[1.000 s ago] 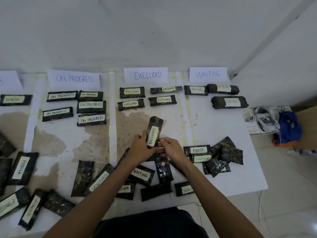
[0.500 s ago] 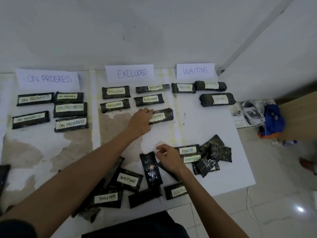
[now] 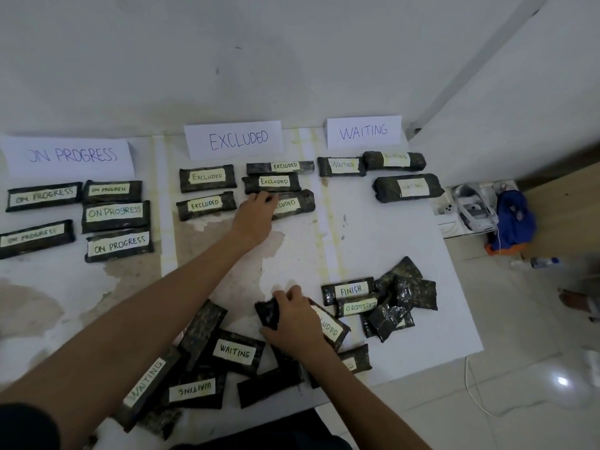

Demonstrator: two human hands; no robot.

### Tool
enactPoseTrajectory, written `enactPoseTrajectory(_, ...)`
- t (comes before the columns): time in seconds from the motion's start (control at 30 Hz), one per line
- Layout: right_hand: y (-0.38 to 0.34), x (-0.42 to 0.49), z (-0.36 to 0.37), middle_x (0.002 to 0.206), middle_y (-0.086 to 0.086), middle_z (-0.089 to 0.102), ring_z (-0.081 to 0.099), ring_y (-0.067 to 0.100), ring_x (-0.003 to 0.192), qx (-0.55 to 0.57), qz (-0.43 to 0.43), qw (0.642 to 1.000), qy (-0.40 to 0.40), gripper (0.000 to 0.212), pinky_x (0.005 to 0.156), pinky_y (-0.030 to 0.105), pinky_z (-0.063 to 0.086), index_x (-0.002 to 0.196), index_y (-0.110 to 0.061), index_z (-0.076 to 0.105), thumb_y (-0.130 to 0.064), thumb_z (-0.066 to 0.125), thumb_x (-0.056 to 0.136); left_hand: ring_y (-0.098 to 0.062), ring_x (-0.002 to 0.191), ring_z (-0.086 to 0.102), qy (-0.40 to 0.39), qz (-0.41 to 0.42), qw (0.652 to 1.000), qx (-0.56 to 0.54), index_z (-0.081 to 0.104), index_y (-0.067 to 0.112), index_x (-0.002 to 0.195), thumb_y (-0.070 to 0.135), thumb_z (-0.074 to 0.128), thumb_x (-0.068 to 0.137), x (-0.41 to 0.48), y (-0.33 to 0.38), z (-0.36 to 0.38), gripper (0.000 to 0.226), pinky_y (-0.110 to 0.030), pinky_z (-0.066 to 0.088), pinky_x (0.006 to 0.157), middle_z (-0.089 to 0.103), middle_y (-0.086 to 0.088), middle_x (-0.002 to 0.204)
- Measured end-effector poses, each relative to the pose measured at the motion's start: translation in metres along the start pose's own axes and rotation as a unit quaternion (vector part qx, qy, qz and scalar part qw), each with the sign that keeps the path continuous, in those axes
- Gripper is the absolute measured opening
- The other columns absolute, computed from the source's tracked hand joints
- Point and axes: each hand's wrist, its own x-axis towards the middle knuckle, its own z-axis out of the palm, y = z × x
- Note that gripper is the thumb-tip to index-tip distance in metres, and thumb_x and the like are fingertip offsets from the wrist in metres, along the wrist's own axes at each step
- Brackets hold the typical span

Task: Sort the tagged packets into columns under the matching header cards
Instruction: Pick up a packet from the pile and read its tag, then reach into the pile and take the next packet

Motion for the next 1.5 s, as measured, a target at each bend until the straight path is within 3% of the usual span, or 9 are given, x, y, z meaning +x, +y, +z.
enactPoseTrajectory(0.23, -0.014, -0.001, 0.008, 0.123, 0.017, 0.041, 0.046, 0.037, 0.104, -0.080, 0.014, 0.997, 0.012, 0.070, 0.082, 0.044, 0.046, 0.132, -0.014, 0.031, -0.030, 0.065, 0.073, -0.035, 0.122, 0.038, 0.050, 0.019, 0.997, -0.060, 0.044, 0.007, 0.133, 0.013, 0.055, 0.083, -0.036, -0.003, -0.005, 0.052, -0.047, 0.038, 0.101, 0.043, -0.017, 0.133)
enactPoseTrajectory(0.33, -0.013, 0.001, -0.007, 0.112, 0.014, 0.053, 0.054, 0.032, 0.097, 0.071, 0.050, 0.995, 0.057, 0.048, 0.077, 0.038, 0.047, 0.123, -0.011, 0.045, -0.026, 0.060, 0.080, -0.029, 0.115, 0.042, 0.063, -0.022, 0.984, -0.167, 0.053, 0.011, 0.126, 0.014, 0.056, 0.082, -0.077, -0.004, -0.004, 0.044, -0.039, 0.038, 0.101, 0.050, -0.011, 0.123)
enactPoseTrajectory(0.43, 0.000, 0.005, -0.030, 0.093, 0.008, 0.065, 0.062, 0.024, 0.078, 0.287, 0.124, 0.948, 0.060, 0.035, 0.062, 0.030, 0.050, 0.117, -0.013, 0.054, -0.013, 0.059, 0.082, -0.020, 0.113, 0.045, 0.026, -0.068, 0.962, -0.264, 0.056, 0.013, 0.121, 0.013, 0.055, 0.085, -0.127, 0.000, -0.001, 0.036, -0.028, 0.035, 0.096, 0.051, -0.006, 0.120)
enactPoseTrajectory(0.53, 0.013, 0.009, -0.041, 0.092, 0.007, 0.068, 0.067, 0.022, 0.080, 0.412, 0.172, 0.894, 0.030, 0.032, 0.073, 0.042, 0.058, 0.111, -0.016, 0.055, -0.009, 0.062, 0.081, -0.014, 0.104, 0.052, -0.009, -0.091, 0.951, -0.295, 0.056, 0.015, 0.121, 0.015, 0.056, 0.087, -0.169, 0.006, 0.005, 0.034, -0.028, 0.042, 0.093, 0.053, -0.003, 0.117)
enactPoseTrajectory(0.77, 0.002, 0.008, -0.051, 0.098, 0.017, 0.066, 0.068, 0.030, 0.088, 0.521, 0.166, 0.837, 0.017, 0.039, 0.074, 0.046, 0.058, 0.118, -0.010, 0.050, 0.002, 0.061, 0.083, -0.012, 0.098, 0.053, -0.017, -0.132, 0.926, -0.354, 0.049, 0.016, 0.129, 0.018, 0.060, 0.087, -0.203, 0.022, 0.006, 0.044, -0.021, 0.042, 0.082, 0.052, 0.000, 0.115)
enactPoseTrajectory(1.0, -0.036, 0.005, -0.035, 0.105, 0.020, 0.064, 0.067, 0.033, 0.092, 0.623, 0.149, 0.768, -0.001, 0.047, 0.072, 0.043, 0.059, 0.118, -0.009, 0.048, 0.005, 0.068, 0.078, -0.016, 0.094, 0.051, 0.036, -0.098, 0.954, -0.283, 0.048, 0.017, 0.127, 0.029, 0.070, 0.075, -0.203, 0.017, -0.001, 0.058, -0.025, 0.044, 0.077, 0.048, -0.002, 0.106)
enactPoseTrajectory(1.17, -0.070, 0.007, -0.026, 0.108, 0.012, 0.061, 0.065, 0.026, 0.096, 0.598, 0.110, 0.793, -0.019, 0.041, 0.074, 0.034, 0.059, 0.116, -0.011, 0.050, 0.000, 0.067, 0.080, -0.025, 0.096, 0.049, 0.048, -0.131, 0.963, -0.233, 0.049, 0.014, 0.125, 0.023, 0.066, 0.070, -0.214, -0.013, -0.011, 0.058, -0.036, 0.046, 0.080, 0.051, -0.007, 0.107)
enactPoseTrajectory(1.3, -0.098, 0.017, -0.019, 0.110, 0.005, 0.059, 0.063, 0.020, 0.097, 0.506, 0.069, 0.859, -0.034, 0.042, 0.083, 0.038, 0.056, 0.120, -0.022, 0.048, -0.021, 0.067, 0.083, -0.029, 0.098, 0.050, 0.051, -0.140, 0.979, -0.143, 0.049, 0.014, 0.129, 0.037, 0.064, 0.069, -0.236, -0.046, -0.022, 0.066, -0.042, 0.046, 0.081, 0.054, -0.007, 0.114)
enactPoseTrajectory(1.5, -0.146, 0.022, -0.007, 0.106, -0.003, 0.058, 0.058, 0.010, 0.091, 0.363, -0.016, 0.929, -0.078, 0.047, 0.074, 0.026, 0.050, 0.125, -0.026, 0.045, -0.034, 0.066, 0.083, -0.033, 0.099, 0.052, 0.063, -0.191, 0.976, -0.080, 0.055, 0.013, 0.122, 0.032, 0.062, 0.061, -0.281, -0.103, -0.034, 0.064, -0.041, 0.041, 0.076, 0.056, -0.006, 0.114)
